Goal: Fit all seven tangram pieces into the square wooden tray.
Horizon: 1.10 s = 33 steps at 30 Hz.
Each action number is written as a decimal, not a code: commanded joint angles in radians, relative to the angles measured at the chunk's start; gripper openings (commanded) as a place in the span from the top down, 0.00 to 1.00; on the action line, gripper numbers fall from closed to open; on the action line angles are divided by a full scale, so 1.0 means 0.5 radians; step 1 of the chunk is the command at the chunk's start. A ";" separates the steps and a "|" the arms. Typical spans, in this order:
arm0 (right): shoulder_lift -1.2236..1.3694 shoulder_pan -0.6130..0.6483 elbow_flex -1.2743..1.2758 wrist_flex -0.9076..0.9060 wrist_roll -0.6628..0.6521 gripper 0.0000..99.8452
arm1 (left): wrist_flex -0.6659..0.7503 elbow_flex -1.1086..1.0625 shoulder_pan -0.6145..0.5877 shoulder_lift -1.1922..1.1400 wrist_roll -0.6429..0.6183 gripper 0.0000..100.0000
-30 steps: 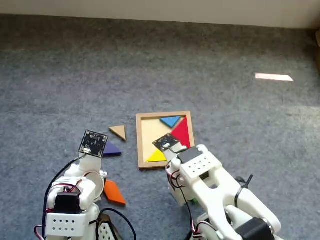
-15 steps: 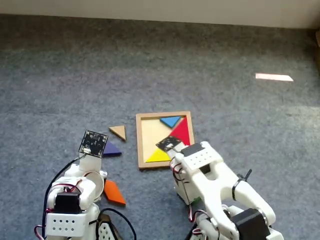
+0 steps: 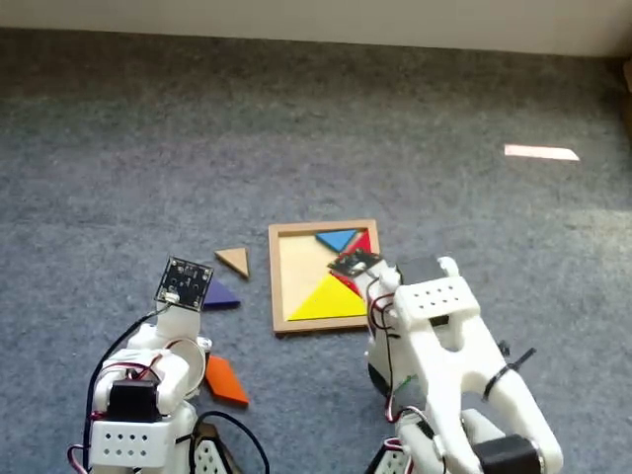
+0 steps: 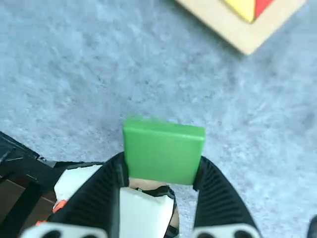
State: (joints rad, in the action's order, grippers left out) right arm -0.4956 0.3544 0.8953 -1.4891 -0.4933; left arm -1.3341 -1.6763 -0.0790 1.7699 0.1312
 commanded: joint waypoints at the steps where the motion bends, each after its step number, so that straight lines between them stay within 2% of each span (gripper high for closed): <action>1: -0.348 -0.023 -0.253 -0.081 -0.025 0.97 | -0.025 -0.041 -0.029 0.091 0.006 0.99; 7: -0.474 0.133 -0.339 0.219 -0.015 0.97 | -0.025 -0.041 -0.029 0.091 0.006 0.99; 15: 0.100 0.339 -0.493 0.812 -0.015 0.97 | -0.025 -0.041 -0.029 0.091 0.006 0.99; 20: 0.588 0.440 -0.904 0.861 -0.015 0.97 | -0.025 -0.041 -0.029 0.091 0.006 0.99; 27: 1.180 0.437 -1.425 0.852 -0.025 0.97 | -0.025 -0.041 -0.029 0.091 0.006 0.99; 33: 1.339 0.437 -1.548 0.848 -0.025 0.97 | -0.025 -0.041 -0.029 0.091 0.006 0.99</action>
State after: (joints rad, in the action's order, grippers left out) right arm 0.1872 0.5616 0.1834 -1.0825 -0.4933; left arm -1.3341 -1.6763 -0.0790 1.7699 0.1312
